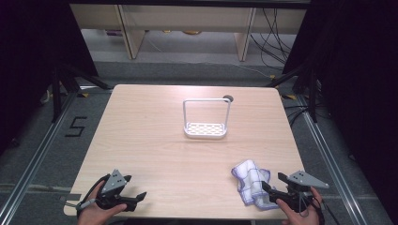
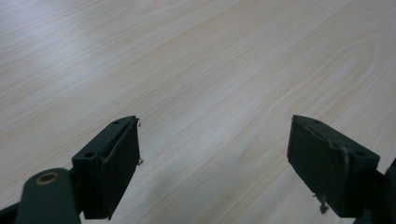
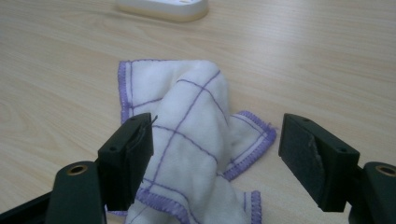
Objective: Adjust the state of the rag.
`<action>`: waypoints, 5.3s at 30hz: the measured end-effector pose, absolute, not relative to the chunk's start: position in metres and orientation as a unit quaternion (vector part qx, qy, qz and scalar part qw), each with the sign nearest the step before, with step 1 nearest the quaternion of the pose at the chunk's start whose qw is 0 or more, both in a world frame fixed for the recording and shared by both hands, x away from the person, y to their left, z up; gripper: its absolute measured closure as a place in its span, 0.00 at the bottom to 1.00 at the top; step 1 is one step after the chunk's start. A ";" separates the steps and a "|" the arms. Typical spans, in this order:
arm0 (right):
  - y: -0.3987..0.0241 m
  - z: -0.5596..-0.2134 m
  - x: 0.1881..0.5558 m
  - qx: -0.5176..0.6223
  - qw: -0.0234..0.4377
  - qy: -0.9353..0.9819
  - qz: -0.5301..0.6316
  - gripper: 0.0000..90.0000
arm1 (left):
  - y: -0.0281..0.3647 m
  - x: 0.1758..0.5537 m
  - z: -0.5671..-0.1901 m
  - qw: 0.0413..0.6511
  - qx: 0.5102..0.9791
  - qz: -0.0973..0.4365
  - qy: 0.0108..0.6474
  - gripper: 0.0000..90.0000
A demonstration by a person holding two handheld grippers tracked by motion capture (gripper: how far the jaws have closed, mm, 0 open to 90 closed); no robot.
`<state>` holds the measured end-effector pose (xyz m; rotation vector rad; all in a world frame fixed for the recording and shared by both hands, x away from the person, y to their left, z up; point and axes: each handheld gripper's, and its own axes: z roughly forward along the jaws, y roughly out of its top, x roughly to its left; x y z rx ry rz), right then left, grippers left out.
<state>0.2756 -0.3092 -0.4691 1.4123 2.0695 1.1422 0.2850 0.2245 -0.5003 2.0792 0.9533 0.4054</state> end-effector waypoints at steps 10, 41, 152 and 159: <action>-0.299 -0.464 0.274 0.480 0.191 0.751 0.411 0.34 | 0.225 0.286 -0.501 0.397 0.822 0.165 0.373 0.19; -0.262 -0.482 0.318 0.465 0.157 0.813 0.312 0.26 | 0.220 0.289 -0.503 0.392 0.828 0.162 0.367 0.19; -0.133 -0.400 0.369 0.259 0.131 0.866 0.408 0.98 | 0.110 0.328 -0.502 0.397 0.857 0.265 0.194 0.41; -0.138 -0.401 0.371 0.265 0.134 0.867 0.400 0.98 | 0.115 0.338 -0.498 0.452 0.837 0.231 0.205 0.90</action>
